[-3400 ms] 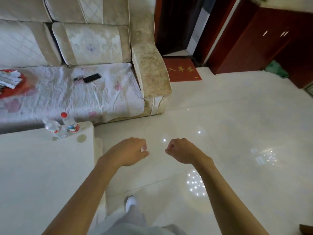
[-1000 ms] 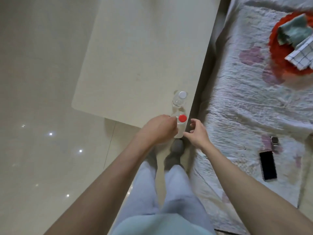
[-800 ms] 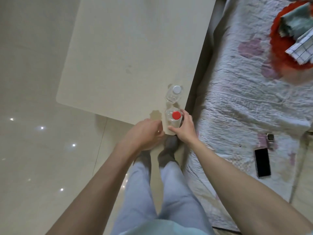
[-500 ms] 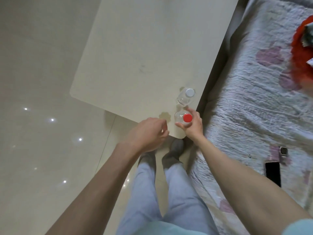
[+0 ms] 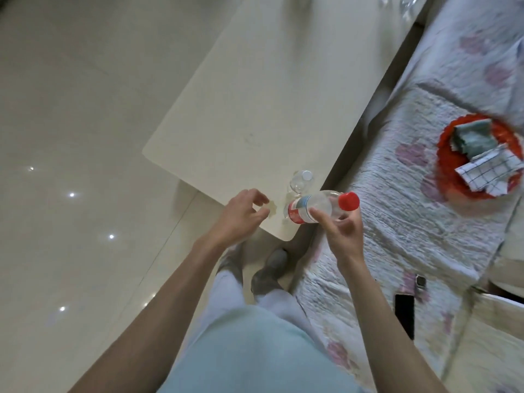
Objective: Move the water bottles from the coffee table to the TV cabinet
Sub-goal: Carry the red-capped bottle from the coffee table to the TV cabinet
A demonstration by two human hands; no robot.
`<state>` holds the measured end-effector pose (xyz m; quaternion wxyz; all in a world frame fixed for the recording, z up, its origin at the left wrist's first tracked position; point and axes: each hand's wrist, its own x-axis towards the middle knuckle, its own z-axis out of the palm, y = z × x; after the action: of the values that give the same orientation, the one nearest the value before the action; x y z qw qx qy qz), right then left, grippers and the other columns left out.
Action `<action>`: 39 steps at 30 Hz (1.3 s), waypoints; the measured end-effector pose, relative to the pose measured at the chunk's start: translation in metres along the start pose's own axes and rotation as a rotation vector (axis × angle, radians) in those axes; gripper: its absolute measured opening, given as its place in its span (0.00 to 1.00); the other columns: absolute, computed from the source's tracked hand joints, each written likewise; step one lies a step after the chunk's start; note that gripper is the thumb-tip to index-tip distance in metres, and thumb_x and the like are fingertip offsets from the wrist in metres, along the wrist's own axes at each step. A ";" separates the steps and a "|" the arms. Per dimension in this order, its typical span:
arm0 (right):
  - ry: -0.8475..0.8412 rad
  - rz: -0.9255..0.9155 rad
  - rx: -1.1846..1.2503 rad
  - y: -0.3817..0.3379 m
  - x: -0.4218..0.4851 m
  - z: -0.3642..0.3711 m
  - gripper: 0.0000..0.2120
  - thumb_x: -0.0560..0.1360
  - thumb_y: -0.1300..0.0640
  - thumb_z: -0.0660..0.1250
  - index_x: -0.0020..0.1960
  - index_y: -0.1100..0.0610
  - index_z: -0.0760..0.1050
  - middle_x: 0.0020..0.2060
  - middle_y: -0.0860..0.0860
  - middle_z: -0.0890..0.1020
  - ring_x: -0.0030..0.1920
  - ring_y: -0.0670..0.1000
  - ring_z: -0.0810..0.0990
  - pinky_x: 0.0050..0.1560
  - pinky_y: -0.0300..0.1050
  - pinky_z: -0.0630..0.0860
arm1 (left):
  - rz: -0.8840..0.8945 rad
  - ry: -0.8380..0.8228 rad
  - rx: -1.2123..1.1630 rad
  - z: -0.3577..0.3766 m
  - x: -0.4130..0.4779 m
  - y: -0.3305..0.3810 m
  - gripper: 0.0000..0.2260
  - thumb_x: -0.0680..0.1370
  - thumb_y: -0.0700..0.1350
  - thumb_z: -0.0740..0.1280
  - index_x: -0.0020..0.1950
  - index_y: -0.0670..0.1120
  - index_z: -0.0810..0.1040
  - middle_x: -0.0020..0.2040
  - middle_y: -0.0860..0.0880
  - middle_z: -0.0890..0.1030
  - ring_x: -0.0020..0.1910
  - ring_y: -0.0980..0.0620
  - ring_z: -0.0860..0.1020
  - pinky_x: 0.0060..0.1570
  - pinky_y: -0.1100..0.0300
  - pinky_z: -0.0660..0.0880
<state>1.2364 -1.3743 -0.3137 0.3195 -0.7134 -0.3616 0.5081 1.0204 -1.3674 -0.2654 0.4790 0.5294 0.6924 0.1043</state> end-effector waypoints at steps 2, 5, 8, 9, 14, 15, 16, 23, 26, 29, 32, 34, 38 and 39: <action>-0.023 -0.071 -0.017 -0.030 -0.019 -0.005 0.36 0.58 0.41 0.79 0.61 0.50 0.72 0.52 0.48 0.82 0.53 0.48 0.82 0.57 0.54 0.79 | -0.049 0.046 -0.168 0.003 -0.009 0.006 0.11 0.79 0.48 0.64 0.59 0.45 0.77 0.57 0.49 0.79 0.50 0.50 0.80 0.49 0.53 0.79; -0.085 -0.155 0.002 -0.072 -0.042 -0.008 0.36 0.58 0.41 0.79 0.62 0.49 0.72 0.52 0.47 0.83 0.52 0.48 0.83 0.55 0.52 0.80 | -0.132 0.129 -0.407 0.006 -0.021 0.016 0.13 0.79 0.49 0.65 0.61 0.45 0.77 0.58 0.48 0.79 0.54 0.48 0.79 0.52 0.48 0.80; -0.155 -0.252 -0.010 -0.104 -0.059 -0.003 0.34 0.59 0.42 0.79 0.62 0.49 0.72 0.53 0.47 0.82 0.52 0.48 0.82 0.53 0.51 0.81 | -0.194 0.125 -0.616 0.007 -0.033 0.023 0.14 0.79 0.52 0.64 0.61 0.48 0.76 0.60 0.48 0.79 0.58 0.49 0.78 0.55 0.47 0.79; -0.169 -0.292 -0.034 -0.114 -0.064 0.001 0.34 0.59 0.42 0.78 0.62 0.49 0.72 0.53 0.47 0.82 0.53 0.48 0.82 0.52 0.50 0.81 | -0.199 0.117 -0.694 0.006 -0.036 0.024 0.13 0.80 0.52 0.63 0.61 0.48 0.76 0.60 0.48 0.79 0.59 0.48 0.78 0.55 0.47 0.78; -0.212 -0.487 -0.203 -0.144 -0.080 0.033 0.36 0.62 0.36 0.75 0.65 0.46 0.69 0.57 0.47 0.77 0.57 0.46 0.78 0.53 0.49 0.80 | -0.152 0.156 -1.110 -0.015 -0.055 0.020 0.10 0.81 0.48 0.62 0.57 0.44 0.77 0.49 0.43 0.81 0.48 0.42 0.80 0.56 0.41 0.76; -0.216 -0.519 -0.233 -0.147 -0.083 0.040 0.36 0.63 0.36 0.74 0.66 0.45 0.68 0.58 0.46 0.77 0.57 0.44 0.77 0.54 0.47 0.80 | -0.137 0.173 -1.134 -0.021 -0.059 0.017 0.11 0.81 0.47 0.62 0.57 0.42 0.76 0.47 0.44 0.81 0.46 0.42 0.80 0.56 0.40 0.76; -0.221 -0.546 -0.265 -0.151 -0.087 0.047 0.36 0.64 0.35 0.73 0.67 0.45 0.67 0.58 0.46 0.76 0.57 0.42 0.76 0.55 0.43 0.79 | -0.126 0.187 -1.140 -0.027 -0.063 0.014 0.12 0.81 0.47 0.61 0.58 0.41 0.76 0.46 0.44 0.80 0.45 0.42 0.79 0.56 0.41 0.76; -0.275 -0.695 -0.522 -0.167 -0.125 0.114 0.36 0.67 0.40 0.75 0.69 0.49 0.65 0.61 0.47 0.75 0.50 0.35 0.71 0.45 0.19 0.63 | -0.112 0.188 -1.118 -0.070 -0.092 -0.036 0.18 0.82 0.53 0.58 0.58 0.38 0.75 0.44 0.43 0.78 0.41 0.45 0.79 0.51 0.47 0.78; -0.283 -0.735 -0.568 -0.172 -0.144 0.153 0.37 0.66 0.39 0.74 0.70 0.52 0.66 0.61 0.49 0.76 0.53 0.40 0.72 0.52 0.27 0.69 | -0.122 0.178 -1.097 -0.094 -0.103 -0.072 0.21 0.82 0.54 0.56 0.62 0.36 0.73 0.48 0.40 0.76 0.41 0.46 0.78 0.48 0.50 0.79; -0.288 -0.823 -0.647 -0.179 -0.168 0.198 0.37 0.66 0.35 0.72 0.68 0.55 0.70 0.59 0.49 0.78 0.57 0.48 0.75 0.58 0.45 0.77 | -0.130 0.170 -1.076 -0.126 -0.118 -0.111 0.21 0.82 0.55 0.56 0.62 0.39 0.74 0.49 0.40 0.79 0.43 0.45 0.80 0.48 0.51 0.80; -0.298 -0.848 -0.605 -0.187 -0.192 0.242 0.36 0.63 0.33 0.71 0.62 0.54 0.73 0.52 0.45 0.78 0.52 0.49 0.79 0.54 0.49 0.79 | -0.098 0.218 -1.014 -0.163 -0.139 -0.151 0.20 0.82 0.55 0.57 0.61 0.41 0.76 0.55 0.38 0.81 0.52 0.43 0.80 0.55 0.47 0.78; -0.308 -0.839 -0.564 -0.192 -0.208 0.273 0.35 0.62 0.31 0.70 0.60 0.53 0.73 0.52 0.45 0.79 0.49 0.49 0.80 0.52 0.50 0.80 | -0.071 0.296 -0.967 -0.188 -0.156 -0.176 0.17 0.82 0.53 0.57 0.61 0.44 0.78 0.57 0.44 0.82 0.56 0.47 0.80 0.58 0.47 0.77; -0.348 -0.881 -0.509 -0.204 -0.242 0.332 0.36 0.61 0.30 0.69 0.61 0.51 0.73 0.54 0.45 0.79 0.50 0.47 0.80 0.50 0.41 0.80 | 0.026 0.449 -0.883 -0.238 -0.191 -0.215 0.13 0.82 0.51 0.58 0.63 0.52 0.77 0.59 0.56 0.80 0.58 0.58 0.79 0.58 0.54 0.77; -0.368 -0.894 -0.509 -0.207 -0.250 0.345 0.36 0.61 0.30 0.69 0.61 0.50 0.72 0.54 0.45 0.79 0.50 0.46 0.79 0.49 0.38 0.79 | 0.051 0.482 -0.863 -0.250 -0.200 -0.222 0.13 0.82 0.51 0.58 0.63 0.53 0.77 0.59 0.57 0.80 0.58 0.59 0.78 0.57 0.56 0.76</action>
<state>0.8112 -1.4429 -0.1164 0.2533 -0.4444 -0.7910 0.3357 0.6830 -1.5364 -0.1691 0.4779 0.2604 0.6642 0.5125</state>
